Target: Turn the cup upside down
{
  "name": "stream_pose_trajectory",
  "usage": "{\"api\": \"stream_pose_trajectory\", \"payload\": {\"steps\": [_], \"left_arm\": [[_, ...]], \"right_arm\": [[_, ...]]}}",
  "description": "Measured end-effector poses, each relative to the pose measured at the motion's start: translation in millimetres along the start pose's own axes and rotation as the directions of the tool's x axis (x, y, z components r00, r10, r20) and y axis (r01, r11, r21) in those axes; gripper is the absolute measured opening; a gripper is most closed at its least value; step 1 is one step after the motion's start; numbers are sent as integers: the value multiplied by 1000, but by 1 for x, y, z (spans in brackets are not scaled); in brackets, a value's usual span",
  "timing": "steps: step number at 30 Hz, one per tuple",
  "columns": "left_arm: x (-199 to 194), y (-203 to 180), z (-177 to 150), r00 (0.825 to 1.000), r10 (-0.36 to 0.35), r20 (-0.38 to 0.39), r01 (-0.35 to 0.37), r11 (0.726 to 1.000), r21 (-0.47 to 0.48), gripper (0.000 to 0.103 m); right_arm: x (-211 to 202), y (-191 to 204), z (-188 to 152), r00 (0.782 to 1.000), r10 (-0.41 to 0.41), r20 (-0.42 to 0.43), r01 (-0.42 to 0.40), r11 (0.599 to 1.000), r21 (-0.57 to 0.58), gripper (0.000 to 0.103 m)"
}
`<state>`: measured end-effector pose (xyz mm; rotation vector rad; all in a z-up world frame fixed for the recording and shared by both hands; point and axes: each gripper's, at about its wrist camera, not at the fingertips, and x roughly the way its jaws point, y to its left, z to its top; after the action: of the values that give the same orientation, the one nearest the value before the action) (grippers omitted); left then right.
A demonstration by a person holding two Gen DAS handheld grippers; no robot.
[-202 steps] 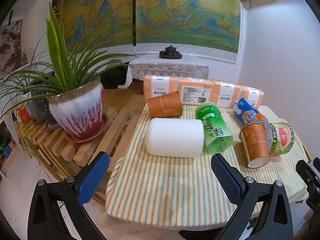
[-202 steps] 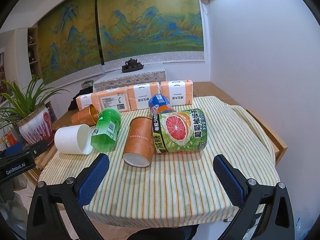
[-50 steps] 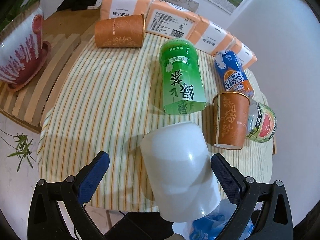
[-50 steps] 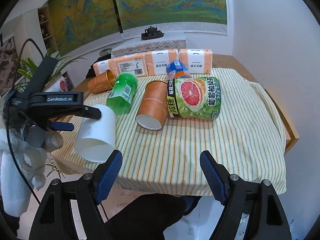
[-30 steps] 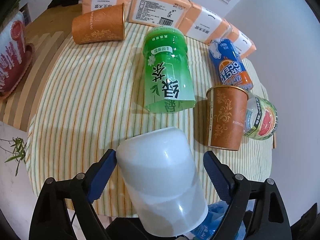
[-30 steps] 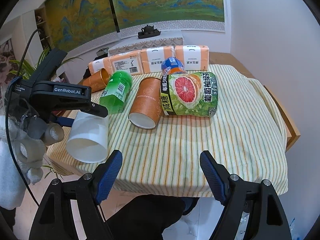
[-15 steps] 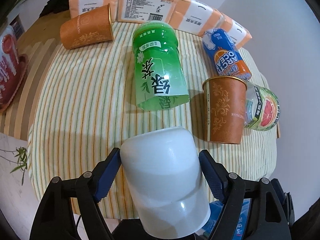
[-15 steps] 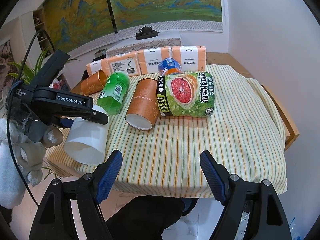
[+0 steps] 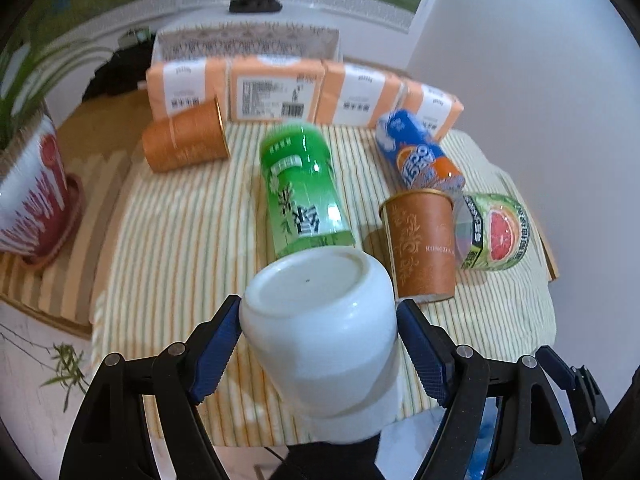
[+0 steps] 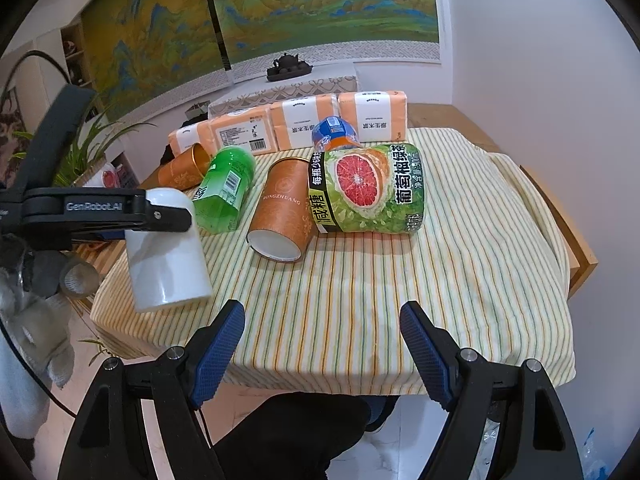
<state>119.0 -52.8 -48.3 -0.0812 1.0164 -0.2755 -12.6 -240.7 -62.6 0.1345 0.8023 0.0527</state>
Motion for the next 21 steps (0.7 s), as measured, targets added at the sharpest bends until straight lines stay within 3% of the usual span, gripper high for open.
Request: {"api": "stream_pose_trajectory", "payload": {"steps": [6,21], "left_arm": [[-9,-5,-4,994,40,102,-45,998,43,80],[-4,-36,-21,975,110,192,-143,975,171,80]], "right_arm": [[1,2,-2,1000,-7,5,7,1000,3,77],[-2,6,-2,999,-26,27,26,1000,3,77]]}}
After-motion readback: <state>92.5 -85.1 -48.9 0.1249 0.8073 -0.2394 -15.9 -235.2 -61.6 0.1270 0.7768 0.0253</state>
